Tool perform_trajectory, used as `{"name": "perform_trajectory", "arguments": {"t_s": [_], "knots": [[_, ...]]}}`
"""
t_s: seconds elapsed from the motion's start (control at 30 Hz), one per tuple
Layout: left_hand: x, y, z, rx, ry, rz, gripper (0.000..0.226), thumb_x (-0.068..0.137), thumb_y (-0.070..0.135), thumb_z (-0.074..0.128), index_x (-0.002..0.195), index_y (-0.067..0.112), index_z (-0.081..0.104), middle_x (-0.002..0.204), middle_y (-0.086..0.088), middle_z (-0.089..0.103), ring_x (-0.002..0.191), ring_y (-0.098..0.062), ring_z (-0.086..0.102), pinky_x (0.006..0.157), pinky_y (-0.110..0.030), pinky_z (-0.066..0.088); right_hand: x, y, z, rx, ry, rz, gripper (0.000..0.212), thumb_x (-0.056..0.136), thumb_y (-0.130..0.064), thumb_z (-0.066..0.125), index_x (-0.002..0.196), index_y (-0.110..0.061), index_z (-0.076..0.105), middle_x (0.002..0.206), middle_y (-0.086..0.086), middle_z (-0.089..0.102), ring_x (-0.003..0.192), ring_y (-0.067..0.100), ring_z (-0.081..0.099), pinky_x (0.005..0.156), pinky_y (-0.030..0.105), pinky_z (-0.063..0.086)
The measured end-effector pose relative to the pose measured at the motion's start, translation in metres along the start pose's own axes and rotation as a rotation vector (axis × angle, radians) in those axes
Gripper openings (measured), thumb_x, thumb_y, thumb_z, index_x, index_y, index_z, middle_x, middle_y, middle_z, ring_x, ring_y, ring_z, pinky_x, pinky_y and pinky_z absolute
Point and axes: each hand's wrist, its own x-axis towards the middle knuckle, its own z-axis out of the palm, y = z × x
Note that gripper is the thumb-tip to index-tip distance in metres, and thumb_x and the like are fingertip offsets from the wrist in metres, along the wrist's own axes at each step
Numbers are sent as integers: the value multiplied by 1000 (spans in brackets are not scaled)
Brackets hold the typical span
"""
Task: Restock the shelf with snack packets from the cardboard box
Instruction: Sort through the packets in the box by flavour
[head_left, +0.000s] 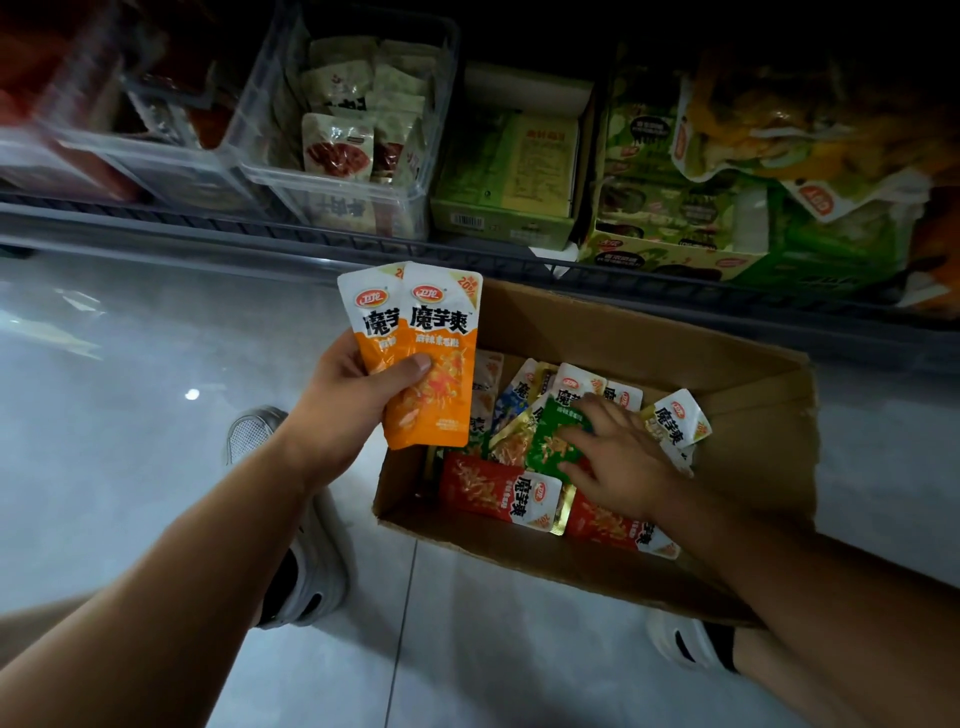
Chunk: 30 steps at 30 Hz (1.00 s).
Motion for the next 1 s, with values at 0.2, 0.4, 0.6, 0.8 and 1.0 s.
{"name": "perform_trajectory", "arguments": {"t_s": [0.2, 0.4, 0.6, 0.8, 1.0], "knots": [[-3, 0, -5, -50, 34, -4, 31, 94, 7, 66, 119, 24, 63, 112, 3, 78, 103, -19, 75, 77, -31, 64, 48, -58, -2, -57, -125, -267, 63, 97, -50, 48, 153, -26, 35, 167, 4, 6, 153, 35, -10, 121, 56, 0], [-3, 3, -13, -23, 58, 11, 35, 92, 11, 68, 125, 22, 62, 117, 1, 76, 107, -20, 74, 84, -38, 62, 54, -54, 25, -204, -278, -311, 73, 96, -70, 29, 158, -32, 21, 166, 2, -14, 149, 32, -25, 122, 57, -5], [-1, 1, -8, -54, 64, -19, 33, 93, 7, 66, 124, 18, 62, 115, -1, 77, 105, -21, 75, 84, -36, 63, 13, -1, 25, -238, -250, -222, 71, 90, -74, 29, 151, -38, 31, 168, 5, 4, 153, 37, 3, 121, 57, 3], [0, -1, -7, -18, 60, 2, 33, 92, 10, 68, 121, 24, 63, 114, 3, 77, 105, -19, 75, 83, -37, 61, 43, -38, 12, -130, -66, -253, 67, 91, -67, 43, 142, -25, 51, 159, 10, 30, 150, 38, 14, 120, 59, 8], [2, -2, -12, 10, 29, 2, 53, 78, 22, 73, 129, 20, 59, 115, 3, 77, 104, -18, 75, 78, -31, 63, 79, -78, 16, -174, -289, -267, 74, 93, -62, 45, 157, -31, 23, 167, 2, -12, 147, 32, -31, 119, 62, -10]]}}
